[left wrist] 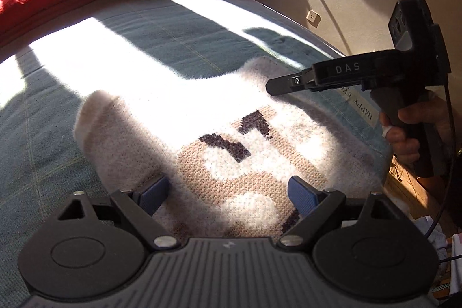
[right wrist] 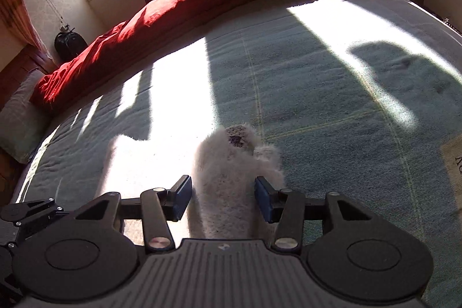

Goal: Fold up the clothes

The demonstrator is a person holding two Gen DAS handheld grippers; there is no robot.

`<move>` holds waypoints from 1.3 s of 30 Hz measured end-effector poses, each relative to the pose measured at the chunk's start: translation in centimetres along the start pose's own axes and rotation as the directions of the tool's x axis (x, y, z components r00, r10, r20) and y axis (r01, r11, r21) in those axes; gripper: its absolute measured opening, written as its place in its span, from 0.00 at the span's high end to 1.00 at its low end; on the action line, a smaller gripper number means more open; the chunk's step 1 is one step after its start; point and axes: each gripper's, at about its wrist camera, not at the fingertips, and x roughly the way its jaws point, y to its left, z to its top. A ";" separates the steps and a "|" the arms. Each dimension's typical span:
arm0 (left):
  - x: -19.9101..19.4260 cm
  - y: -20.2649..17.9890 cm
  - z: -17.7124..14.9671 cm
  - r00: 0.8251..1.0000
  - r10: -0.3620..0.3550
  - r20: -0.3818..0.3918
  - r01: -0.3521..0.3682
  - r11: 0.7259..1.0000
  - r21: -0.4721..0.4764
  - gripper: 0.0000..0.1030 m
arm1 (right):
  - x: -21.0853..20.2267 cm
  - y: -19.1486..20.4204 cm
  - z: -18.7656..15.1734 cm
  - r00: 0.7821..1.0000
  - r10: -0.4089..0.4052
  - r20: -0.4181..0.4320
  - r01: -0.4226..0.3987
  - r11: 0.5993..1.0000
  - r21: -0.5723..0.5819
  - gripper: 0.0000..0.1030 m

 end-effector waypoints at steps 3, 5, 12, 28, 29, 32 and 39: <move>-0.6 0.1 0.4 1.000 0.009 0.018 -0.009 1.000 -0.007 0.13 | -0.2 -0.4 -0.2 0.999 0.032 0.004 -0.032 0.999 0.030 0.77; -1.0 0.0 0.9 0.999 0.020 0.043 -0.020 1.000 -0.002 0.13 | -1.6 0.1 -0.4 0.999 0.018 0.036 -0.018 1.000 0.010 0.78; 1.5 0.1 1.5 1.000 0.028 0.007 -0.028 1.000 -0.006 0.13 | -0.9 -1.5 -1.0 1.000 -0.024 0.003 0.024 0.999 0.044 0.67; -0.6 -4.2 -1.3 0.998 -0.033 -0.046 0.034 0.999 0.018 0.02 | -3.7 1.3 -3.5 0.998 -0.026 -0.064 0.022 0.998 -0.066 0.63; -0.6 -4.3 -1.3 0.998 -0.024 -0.051 0.026 0.999 0.023 0.01 | -3.7 1.2 -3.6 0.998 -0.021 -0.055 0.018 0.999 -0.050 0.63; -0.9 -4.6 -0.7 0.998 0.015 -0.069 -0.014 1.000 0.014 0.01 | -4.9 1.8 -3.6 0.999 -0.031 -0.034 0.030 0.999 -0.031 0.61; -3.9 -6.7 -1.3 0.999 -0.012 -0.034 0.011 0.999 -0.036 0.01 | -9.7 3.2 -5.1 1.000 -0.021 0.015 0.021 1.000 -0.022 0.37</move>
